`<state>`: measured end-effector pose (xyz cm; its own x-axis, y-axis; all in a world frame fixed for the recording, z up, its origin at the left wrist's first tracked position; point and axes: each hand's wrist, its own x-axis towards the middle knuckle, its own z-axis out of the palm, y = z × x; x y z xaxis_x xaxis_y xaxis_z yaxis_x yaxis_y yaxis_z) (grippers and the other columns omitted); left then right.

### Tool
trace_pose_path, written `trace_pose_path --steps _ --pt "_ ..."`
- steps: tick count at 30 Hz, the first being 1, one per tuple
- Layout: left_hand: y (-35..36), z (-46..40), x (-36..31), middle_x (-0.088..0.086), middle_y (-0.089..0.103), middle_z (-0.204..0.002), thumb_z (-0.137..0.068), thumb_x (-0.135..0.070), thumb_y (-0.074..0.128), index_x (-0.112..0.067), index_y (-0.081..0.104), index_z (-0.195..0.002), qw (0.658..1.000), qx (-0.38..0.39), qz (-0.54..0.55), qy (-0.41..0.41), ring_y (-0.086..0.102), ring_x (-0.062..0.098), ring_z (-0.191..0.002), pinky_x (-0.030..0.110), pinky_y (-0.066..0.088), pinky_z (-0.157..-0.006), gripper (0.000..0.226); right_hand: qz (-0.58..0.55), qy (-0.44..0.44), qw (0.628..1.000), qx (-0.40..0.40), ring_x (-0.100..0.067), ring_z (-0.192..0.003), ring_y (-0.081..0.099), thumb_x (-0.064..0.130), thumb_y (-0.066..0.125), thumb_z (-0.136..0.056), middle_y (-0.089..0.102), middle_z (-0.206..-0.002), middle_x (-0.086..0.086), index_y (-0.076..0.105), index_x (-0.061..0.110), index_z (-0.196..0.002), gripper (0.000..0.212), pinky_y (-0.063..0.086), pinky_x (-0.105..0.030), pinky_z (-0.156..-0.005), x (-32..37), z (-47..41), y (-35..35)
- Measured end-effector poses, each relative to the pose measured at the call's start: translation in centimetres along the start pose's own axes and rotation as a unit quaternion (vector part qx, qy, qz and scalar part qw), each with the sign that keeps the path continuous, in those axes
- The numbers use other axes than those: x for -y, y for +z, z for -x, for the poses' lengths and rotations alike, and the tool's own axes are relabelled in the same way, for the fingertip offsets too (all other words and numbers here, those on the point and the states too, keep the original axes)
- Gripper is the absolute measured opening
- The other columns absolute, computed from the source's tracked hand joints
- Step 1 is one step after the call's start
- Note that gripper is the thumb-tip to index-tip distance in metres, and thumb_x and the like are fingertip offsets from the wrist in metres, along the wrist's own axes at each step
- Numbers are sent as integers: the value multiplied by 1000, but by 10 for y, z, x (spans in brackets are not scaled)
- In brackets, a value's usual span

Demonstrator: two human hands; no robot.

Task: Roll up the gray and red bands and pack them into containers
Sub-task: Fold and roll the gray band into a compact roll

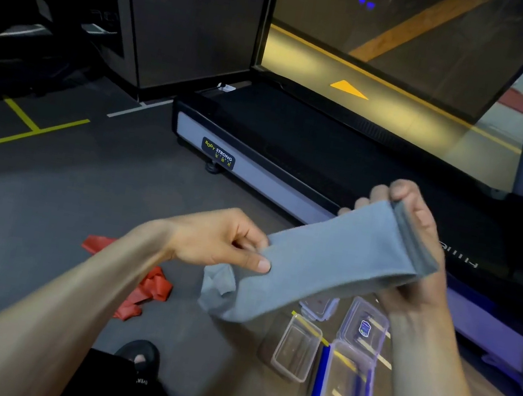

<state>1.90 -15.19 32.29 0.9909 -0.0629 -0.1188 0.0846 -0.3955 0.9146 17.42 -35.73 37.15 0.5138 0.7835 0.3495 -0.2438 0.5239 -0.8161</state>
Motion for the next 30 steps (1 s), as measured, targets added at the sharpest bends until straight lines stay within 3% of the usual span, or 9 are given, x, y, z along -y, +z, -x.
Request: trace_pose_path --steps 2,6,9,13,17,21,24,27,30 --pt "0 -2 1 23 67 -78 -90 -48 73 -18 74 -85 1000 -23 11 12 46 23 -74 44 36 -71 31 -19 8 1000 -16 -10 -65 49 21 43 -105 53 -78 5 57 20 -92 19 49 -26 -66 2 0 -5" --pt "0 -2 0 28 70 -88 -86 -55 76 -11 76 -93 998 -52 7 16 52 24 -79 45 39 -76 45 -26 25 999 -37 -9 -66 53 31 70 -91 56 -78 7 62 22 -88 13 52 -24 -63 1 0 -10" --pt "-4 0 -2 16 75 -84 -88 -43 78 -16 78 -90 997 -66 6 27 56 21 -76 42 42 -75 27 -36 22 997 -57 -10 -70 55 28 56 -97 57 -82 7 60 22 -90 10 53 -25 -65 2 3 -17" --pt "-5 1 -5 31 56 -71 -90 -42 76 -16 76 -86 997 -65 9 29 37 26 -65 42 32 -63 26 -19 23 997 -74 -11 -74 55 26 55 -99 57 -86 6 61 23 -92 9 54 -25 -69 1 6 -25" --pt "-4 1 -5 30 48 -65 -91 -43 75 -18 75 -83 998 -59 11 22 32 38 -60 34 31 -59 26 -4 19 996 -83 -12 -75 53 21 37 -106 56 -85 5 59 22 -93 25 54 -24 -71 0 8 -28" --pt "-7 4 -8 19 48 -67 -88 -49 72 -12 75 -87 998 -44 46 22 34 28 -68 37 32 -63 36 27 19 995 -96 -12 -75 56 22 41 -106 57 -86 4 60 21 -92 24 54 -25 -69 1 9 -32" --pt "-14 13 -12 17 56 -79 -88 -49 75 -9 72 -90 991 7 126 54 46 27 -74 36 38 -70 40 84 38 990 -102 -11 -71 56 27 51 -102 58 -84 3 59 20 -90 16 51 -26 -65 -2 11 -36" --pt "-15 21 -17 11 74 -97 -84 -39 81 -7 76 -105 945 45 306 104 70 22 -88 35 55 -82 39 152 69 983 -74 -13 -68 53 34 65 -96 57 -83 -2 63 20 -88 16 44 -25 -59 -9 12 -36" --pt "-12 20 -22 4 77 -90 -78 -40 83 -11 79 -100 909 19 390 149 73 16 -80 30 56 -76 37 208 82 974 -32 -11 -68 46 40 72 -92 55 -80 -1 67 22 -89 19 37 -21 -60 -19 12 -27"
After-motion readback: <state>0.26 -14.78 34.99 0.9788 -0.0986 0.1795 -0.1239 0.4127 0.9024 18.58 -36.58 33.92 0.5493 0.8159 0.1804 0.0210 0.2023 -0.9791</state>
